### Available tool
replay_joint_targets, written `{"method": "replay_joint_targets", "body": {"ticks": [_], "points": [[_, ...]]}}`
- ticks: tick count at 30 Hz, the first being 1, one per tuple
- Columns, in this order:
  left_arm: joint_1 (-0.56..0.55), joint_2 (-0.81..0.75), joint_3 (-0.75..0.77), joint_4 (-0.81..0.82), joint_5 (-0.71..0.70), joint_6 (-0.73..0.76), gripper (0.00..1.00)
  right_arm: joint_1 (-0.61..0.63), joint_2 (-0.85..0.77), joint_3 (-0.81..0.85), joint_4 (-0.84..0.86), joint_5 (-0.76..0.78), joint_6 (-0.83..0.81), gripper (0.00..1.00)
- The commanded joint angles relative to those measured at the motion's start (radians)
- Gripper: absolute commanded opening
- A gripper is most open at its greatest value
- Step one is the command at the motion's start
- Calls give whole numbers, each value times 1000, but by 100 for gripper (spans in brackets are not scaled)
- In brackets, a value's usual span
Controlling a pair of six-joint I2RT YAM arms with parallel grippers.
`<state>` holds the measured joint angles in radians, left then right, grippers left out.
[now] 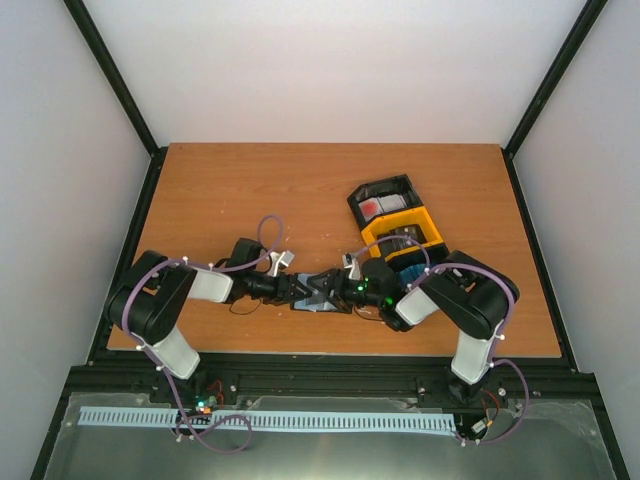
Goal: Put the credit cards into the card holder
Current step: Insert the credit card into the card holder.
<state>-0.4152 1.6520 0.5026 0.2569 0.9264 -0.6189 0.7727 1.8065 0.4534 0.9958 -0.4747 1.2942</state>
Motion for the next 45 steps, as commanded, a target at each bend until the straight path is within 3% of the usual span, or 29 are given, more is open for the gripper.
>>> {"method": "replay_joint_targets", "body": {"ticks": [1, 8, 18, 26, 28, 37, 45], "points": [[4, -27, 28, -39, -38, 16, 39, -8, 25, 20, 63, -32, 9, 56], [4, -72, 4, -64, -70, 14, 37, -28, 52, 16, 152, -49, 33, 42], [4, -9, 31, 36, 39, -23, 35, -32, 91, 15, 227, -88, 60, 42], [5, -7, 41, 17, 25, -22, 3, -33, 80, -12, 163, -60, 36, 53], [5, -3, 37, 6, 9, -16, 1, -35, 72, -28, 145, -45, 29, 56], [9, -18, 39, -61, -44, 23, 1, -42, -58, -80, -67, 70, -46, 64], [12, -54, 44, -126, -86, 39, 1, -43, -235, 18, -507, 194, -249, 61]]}}
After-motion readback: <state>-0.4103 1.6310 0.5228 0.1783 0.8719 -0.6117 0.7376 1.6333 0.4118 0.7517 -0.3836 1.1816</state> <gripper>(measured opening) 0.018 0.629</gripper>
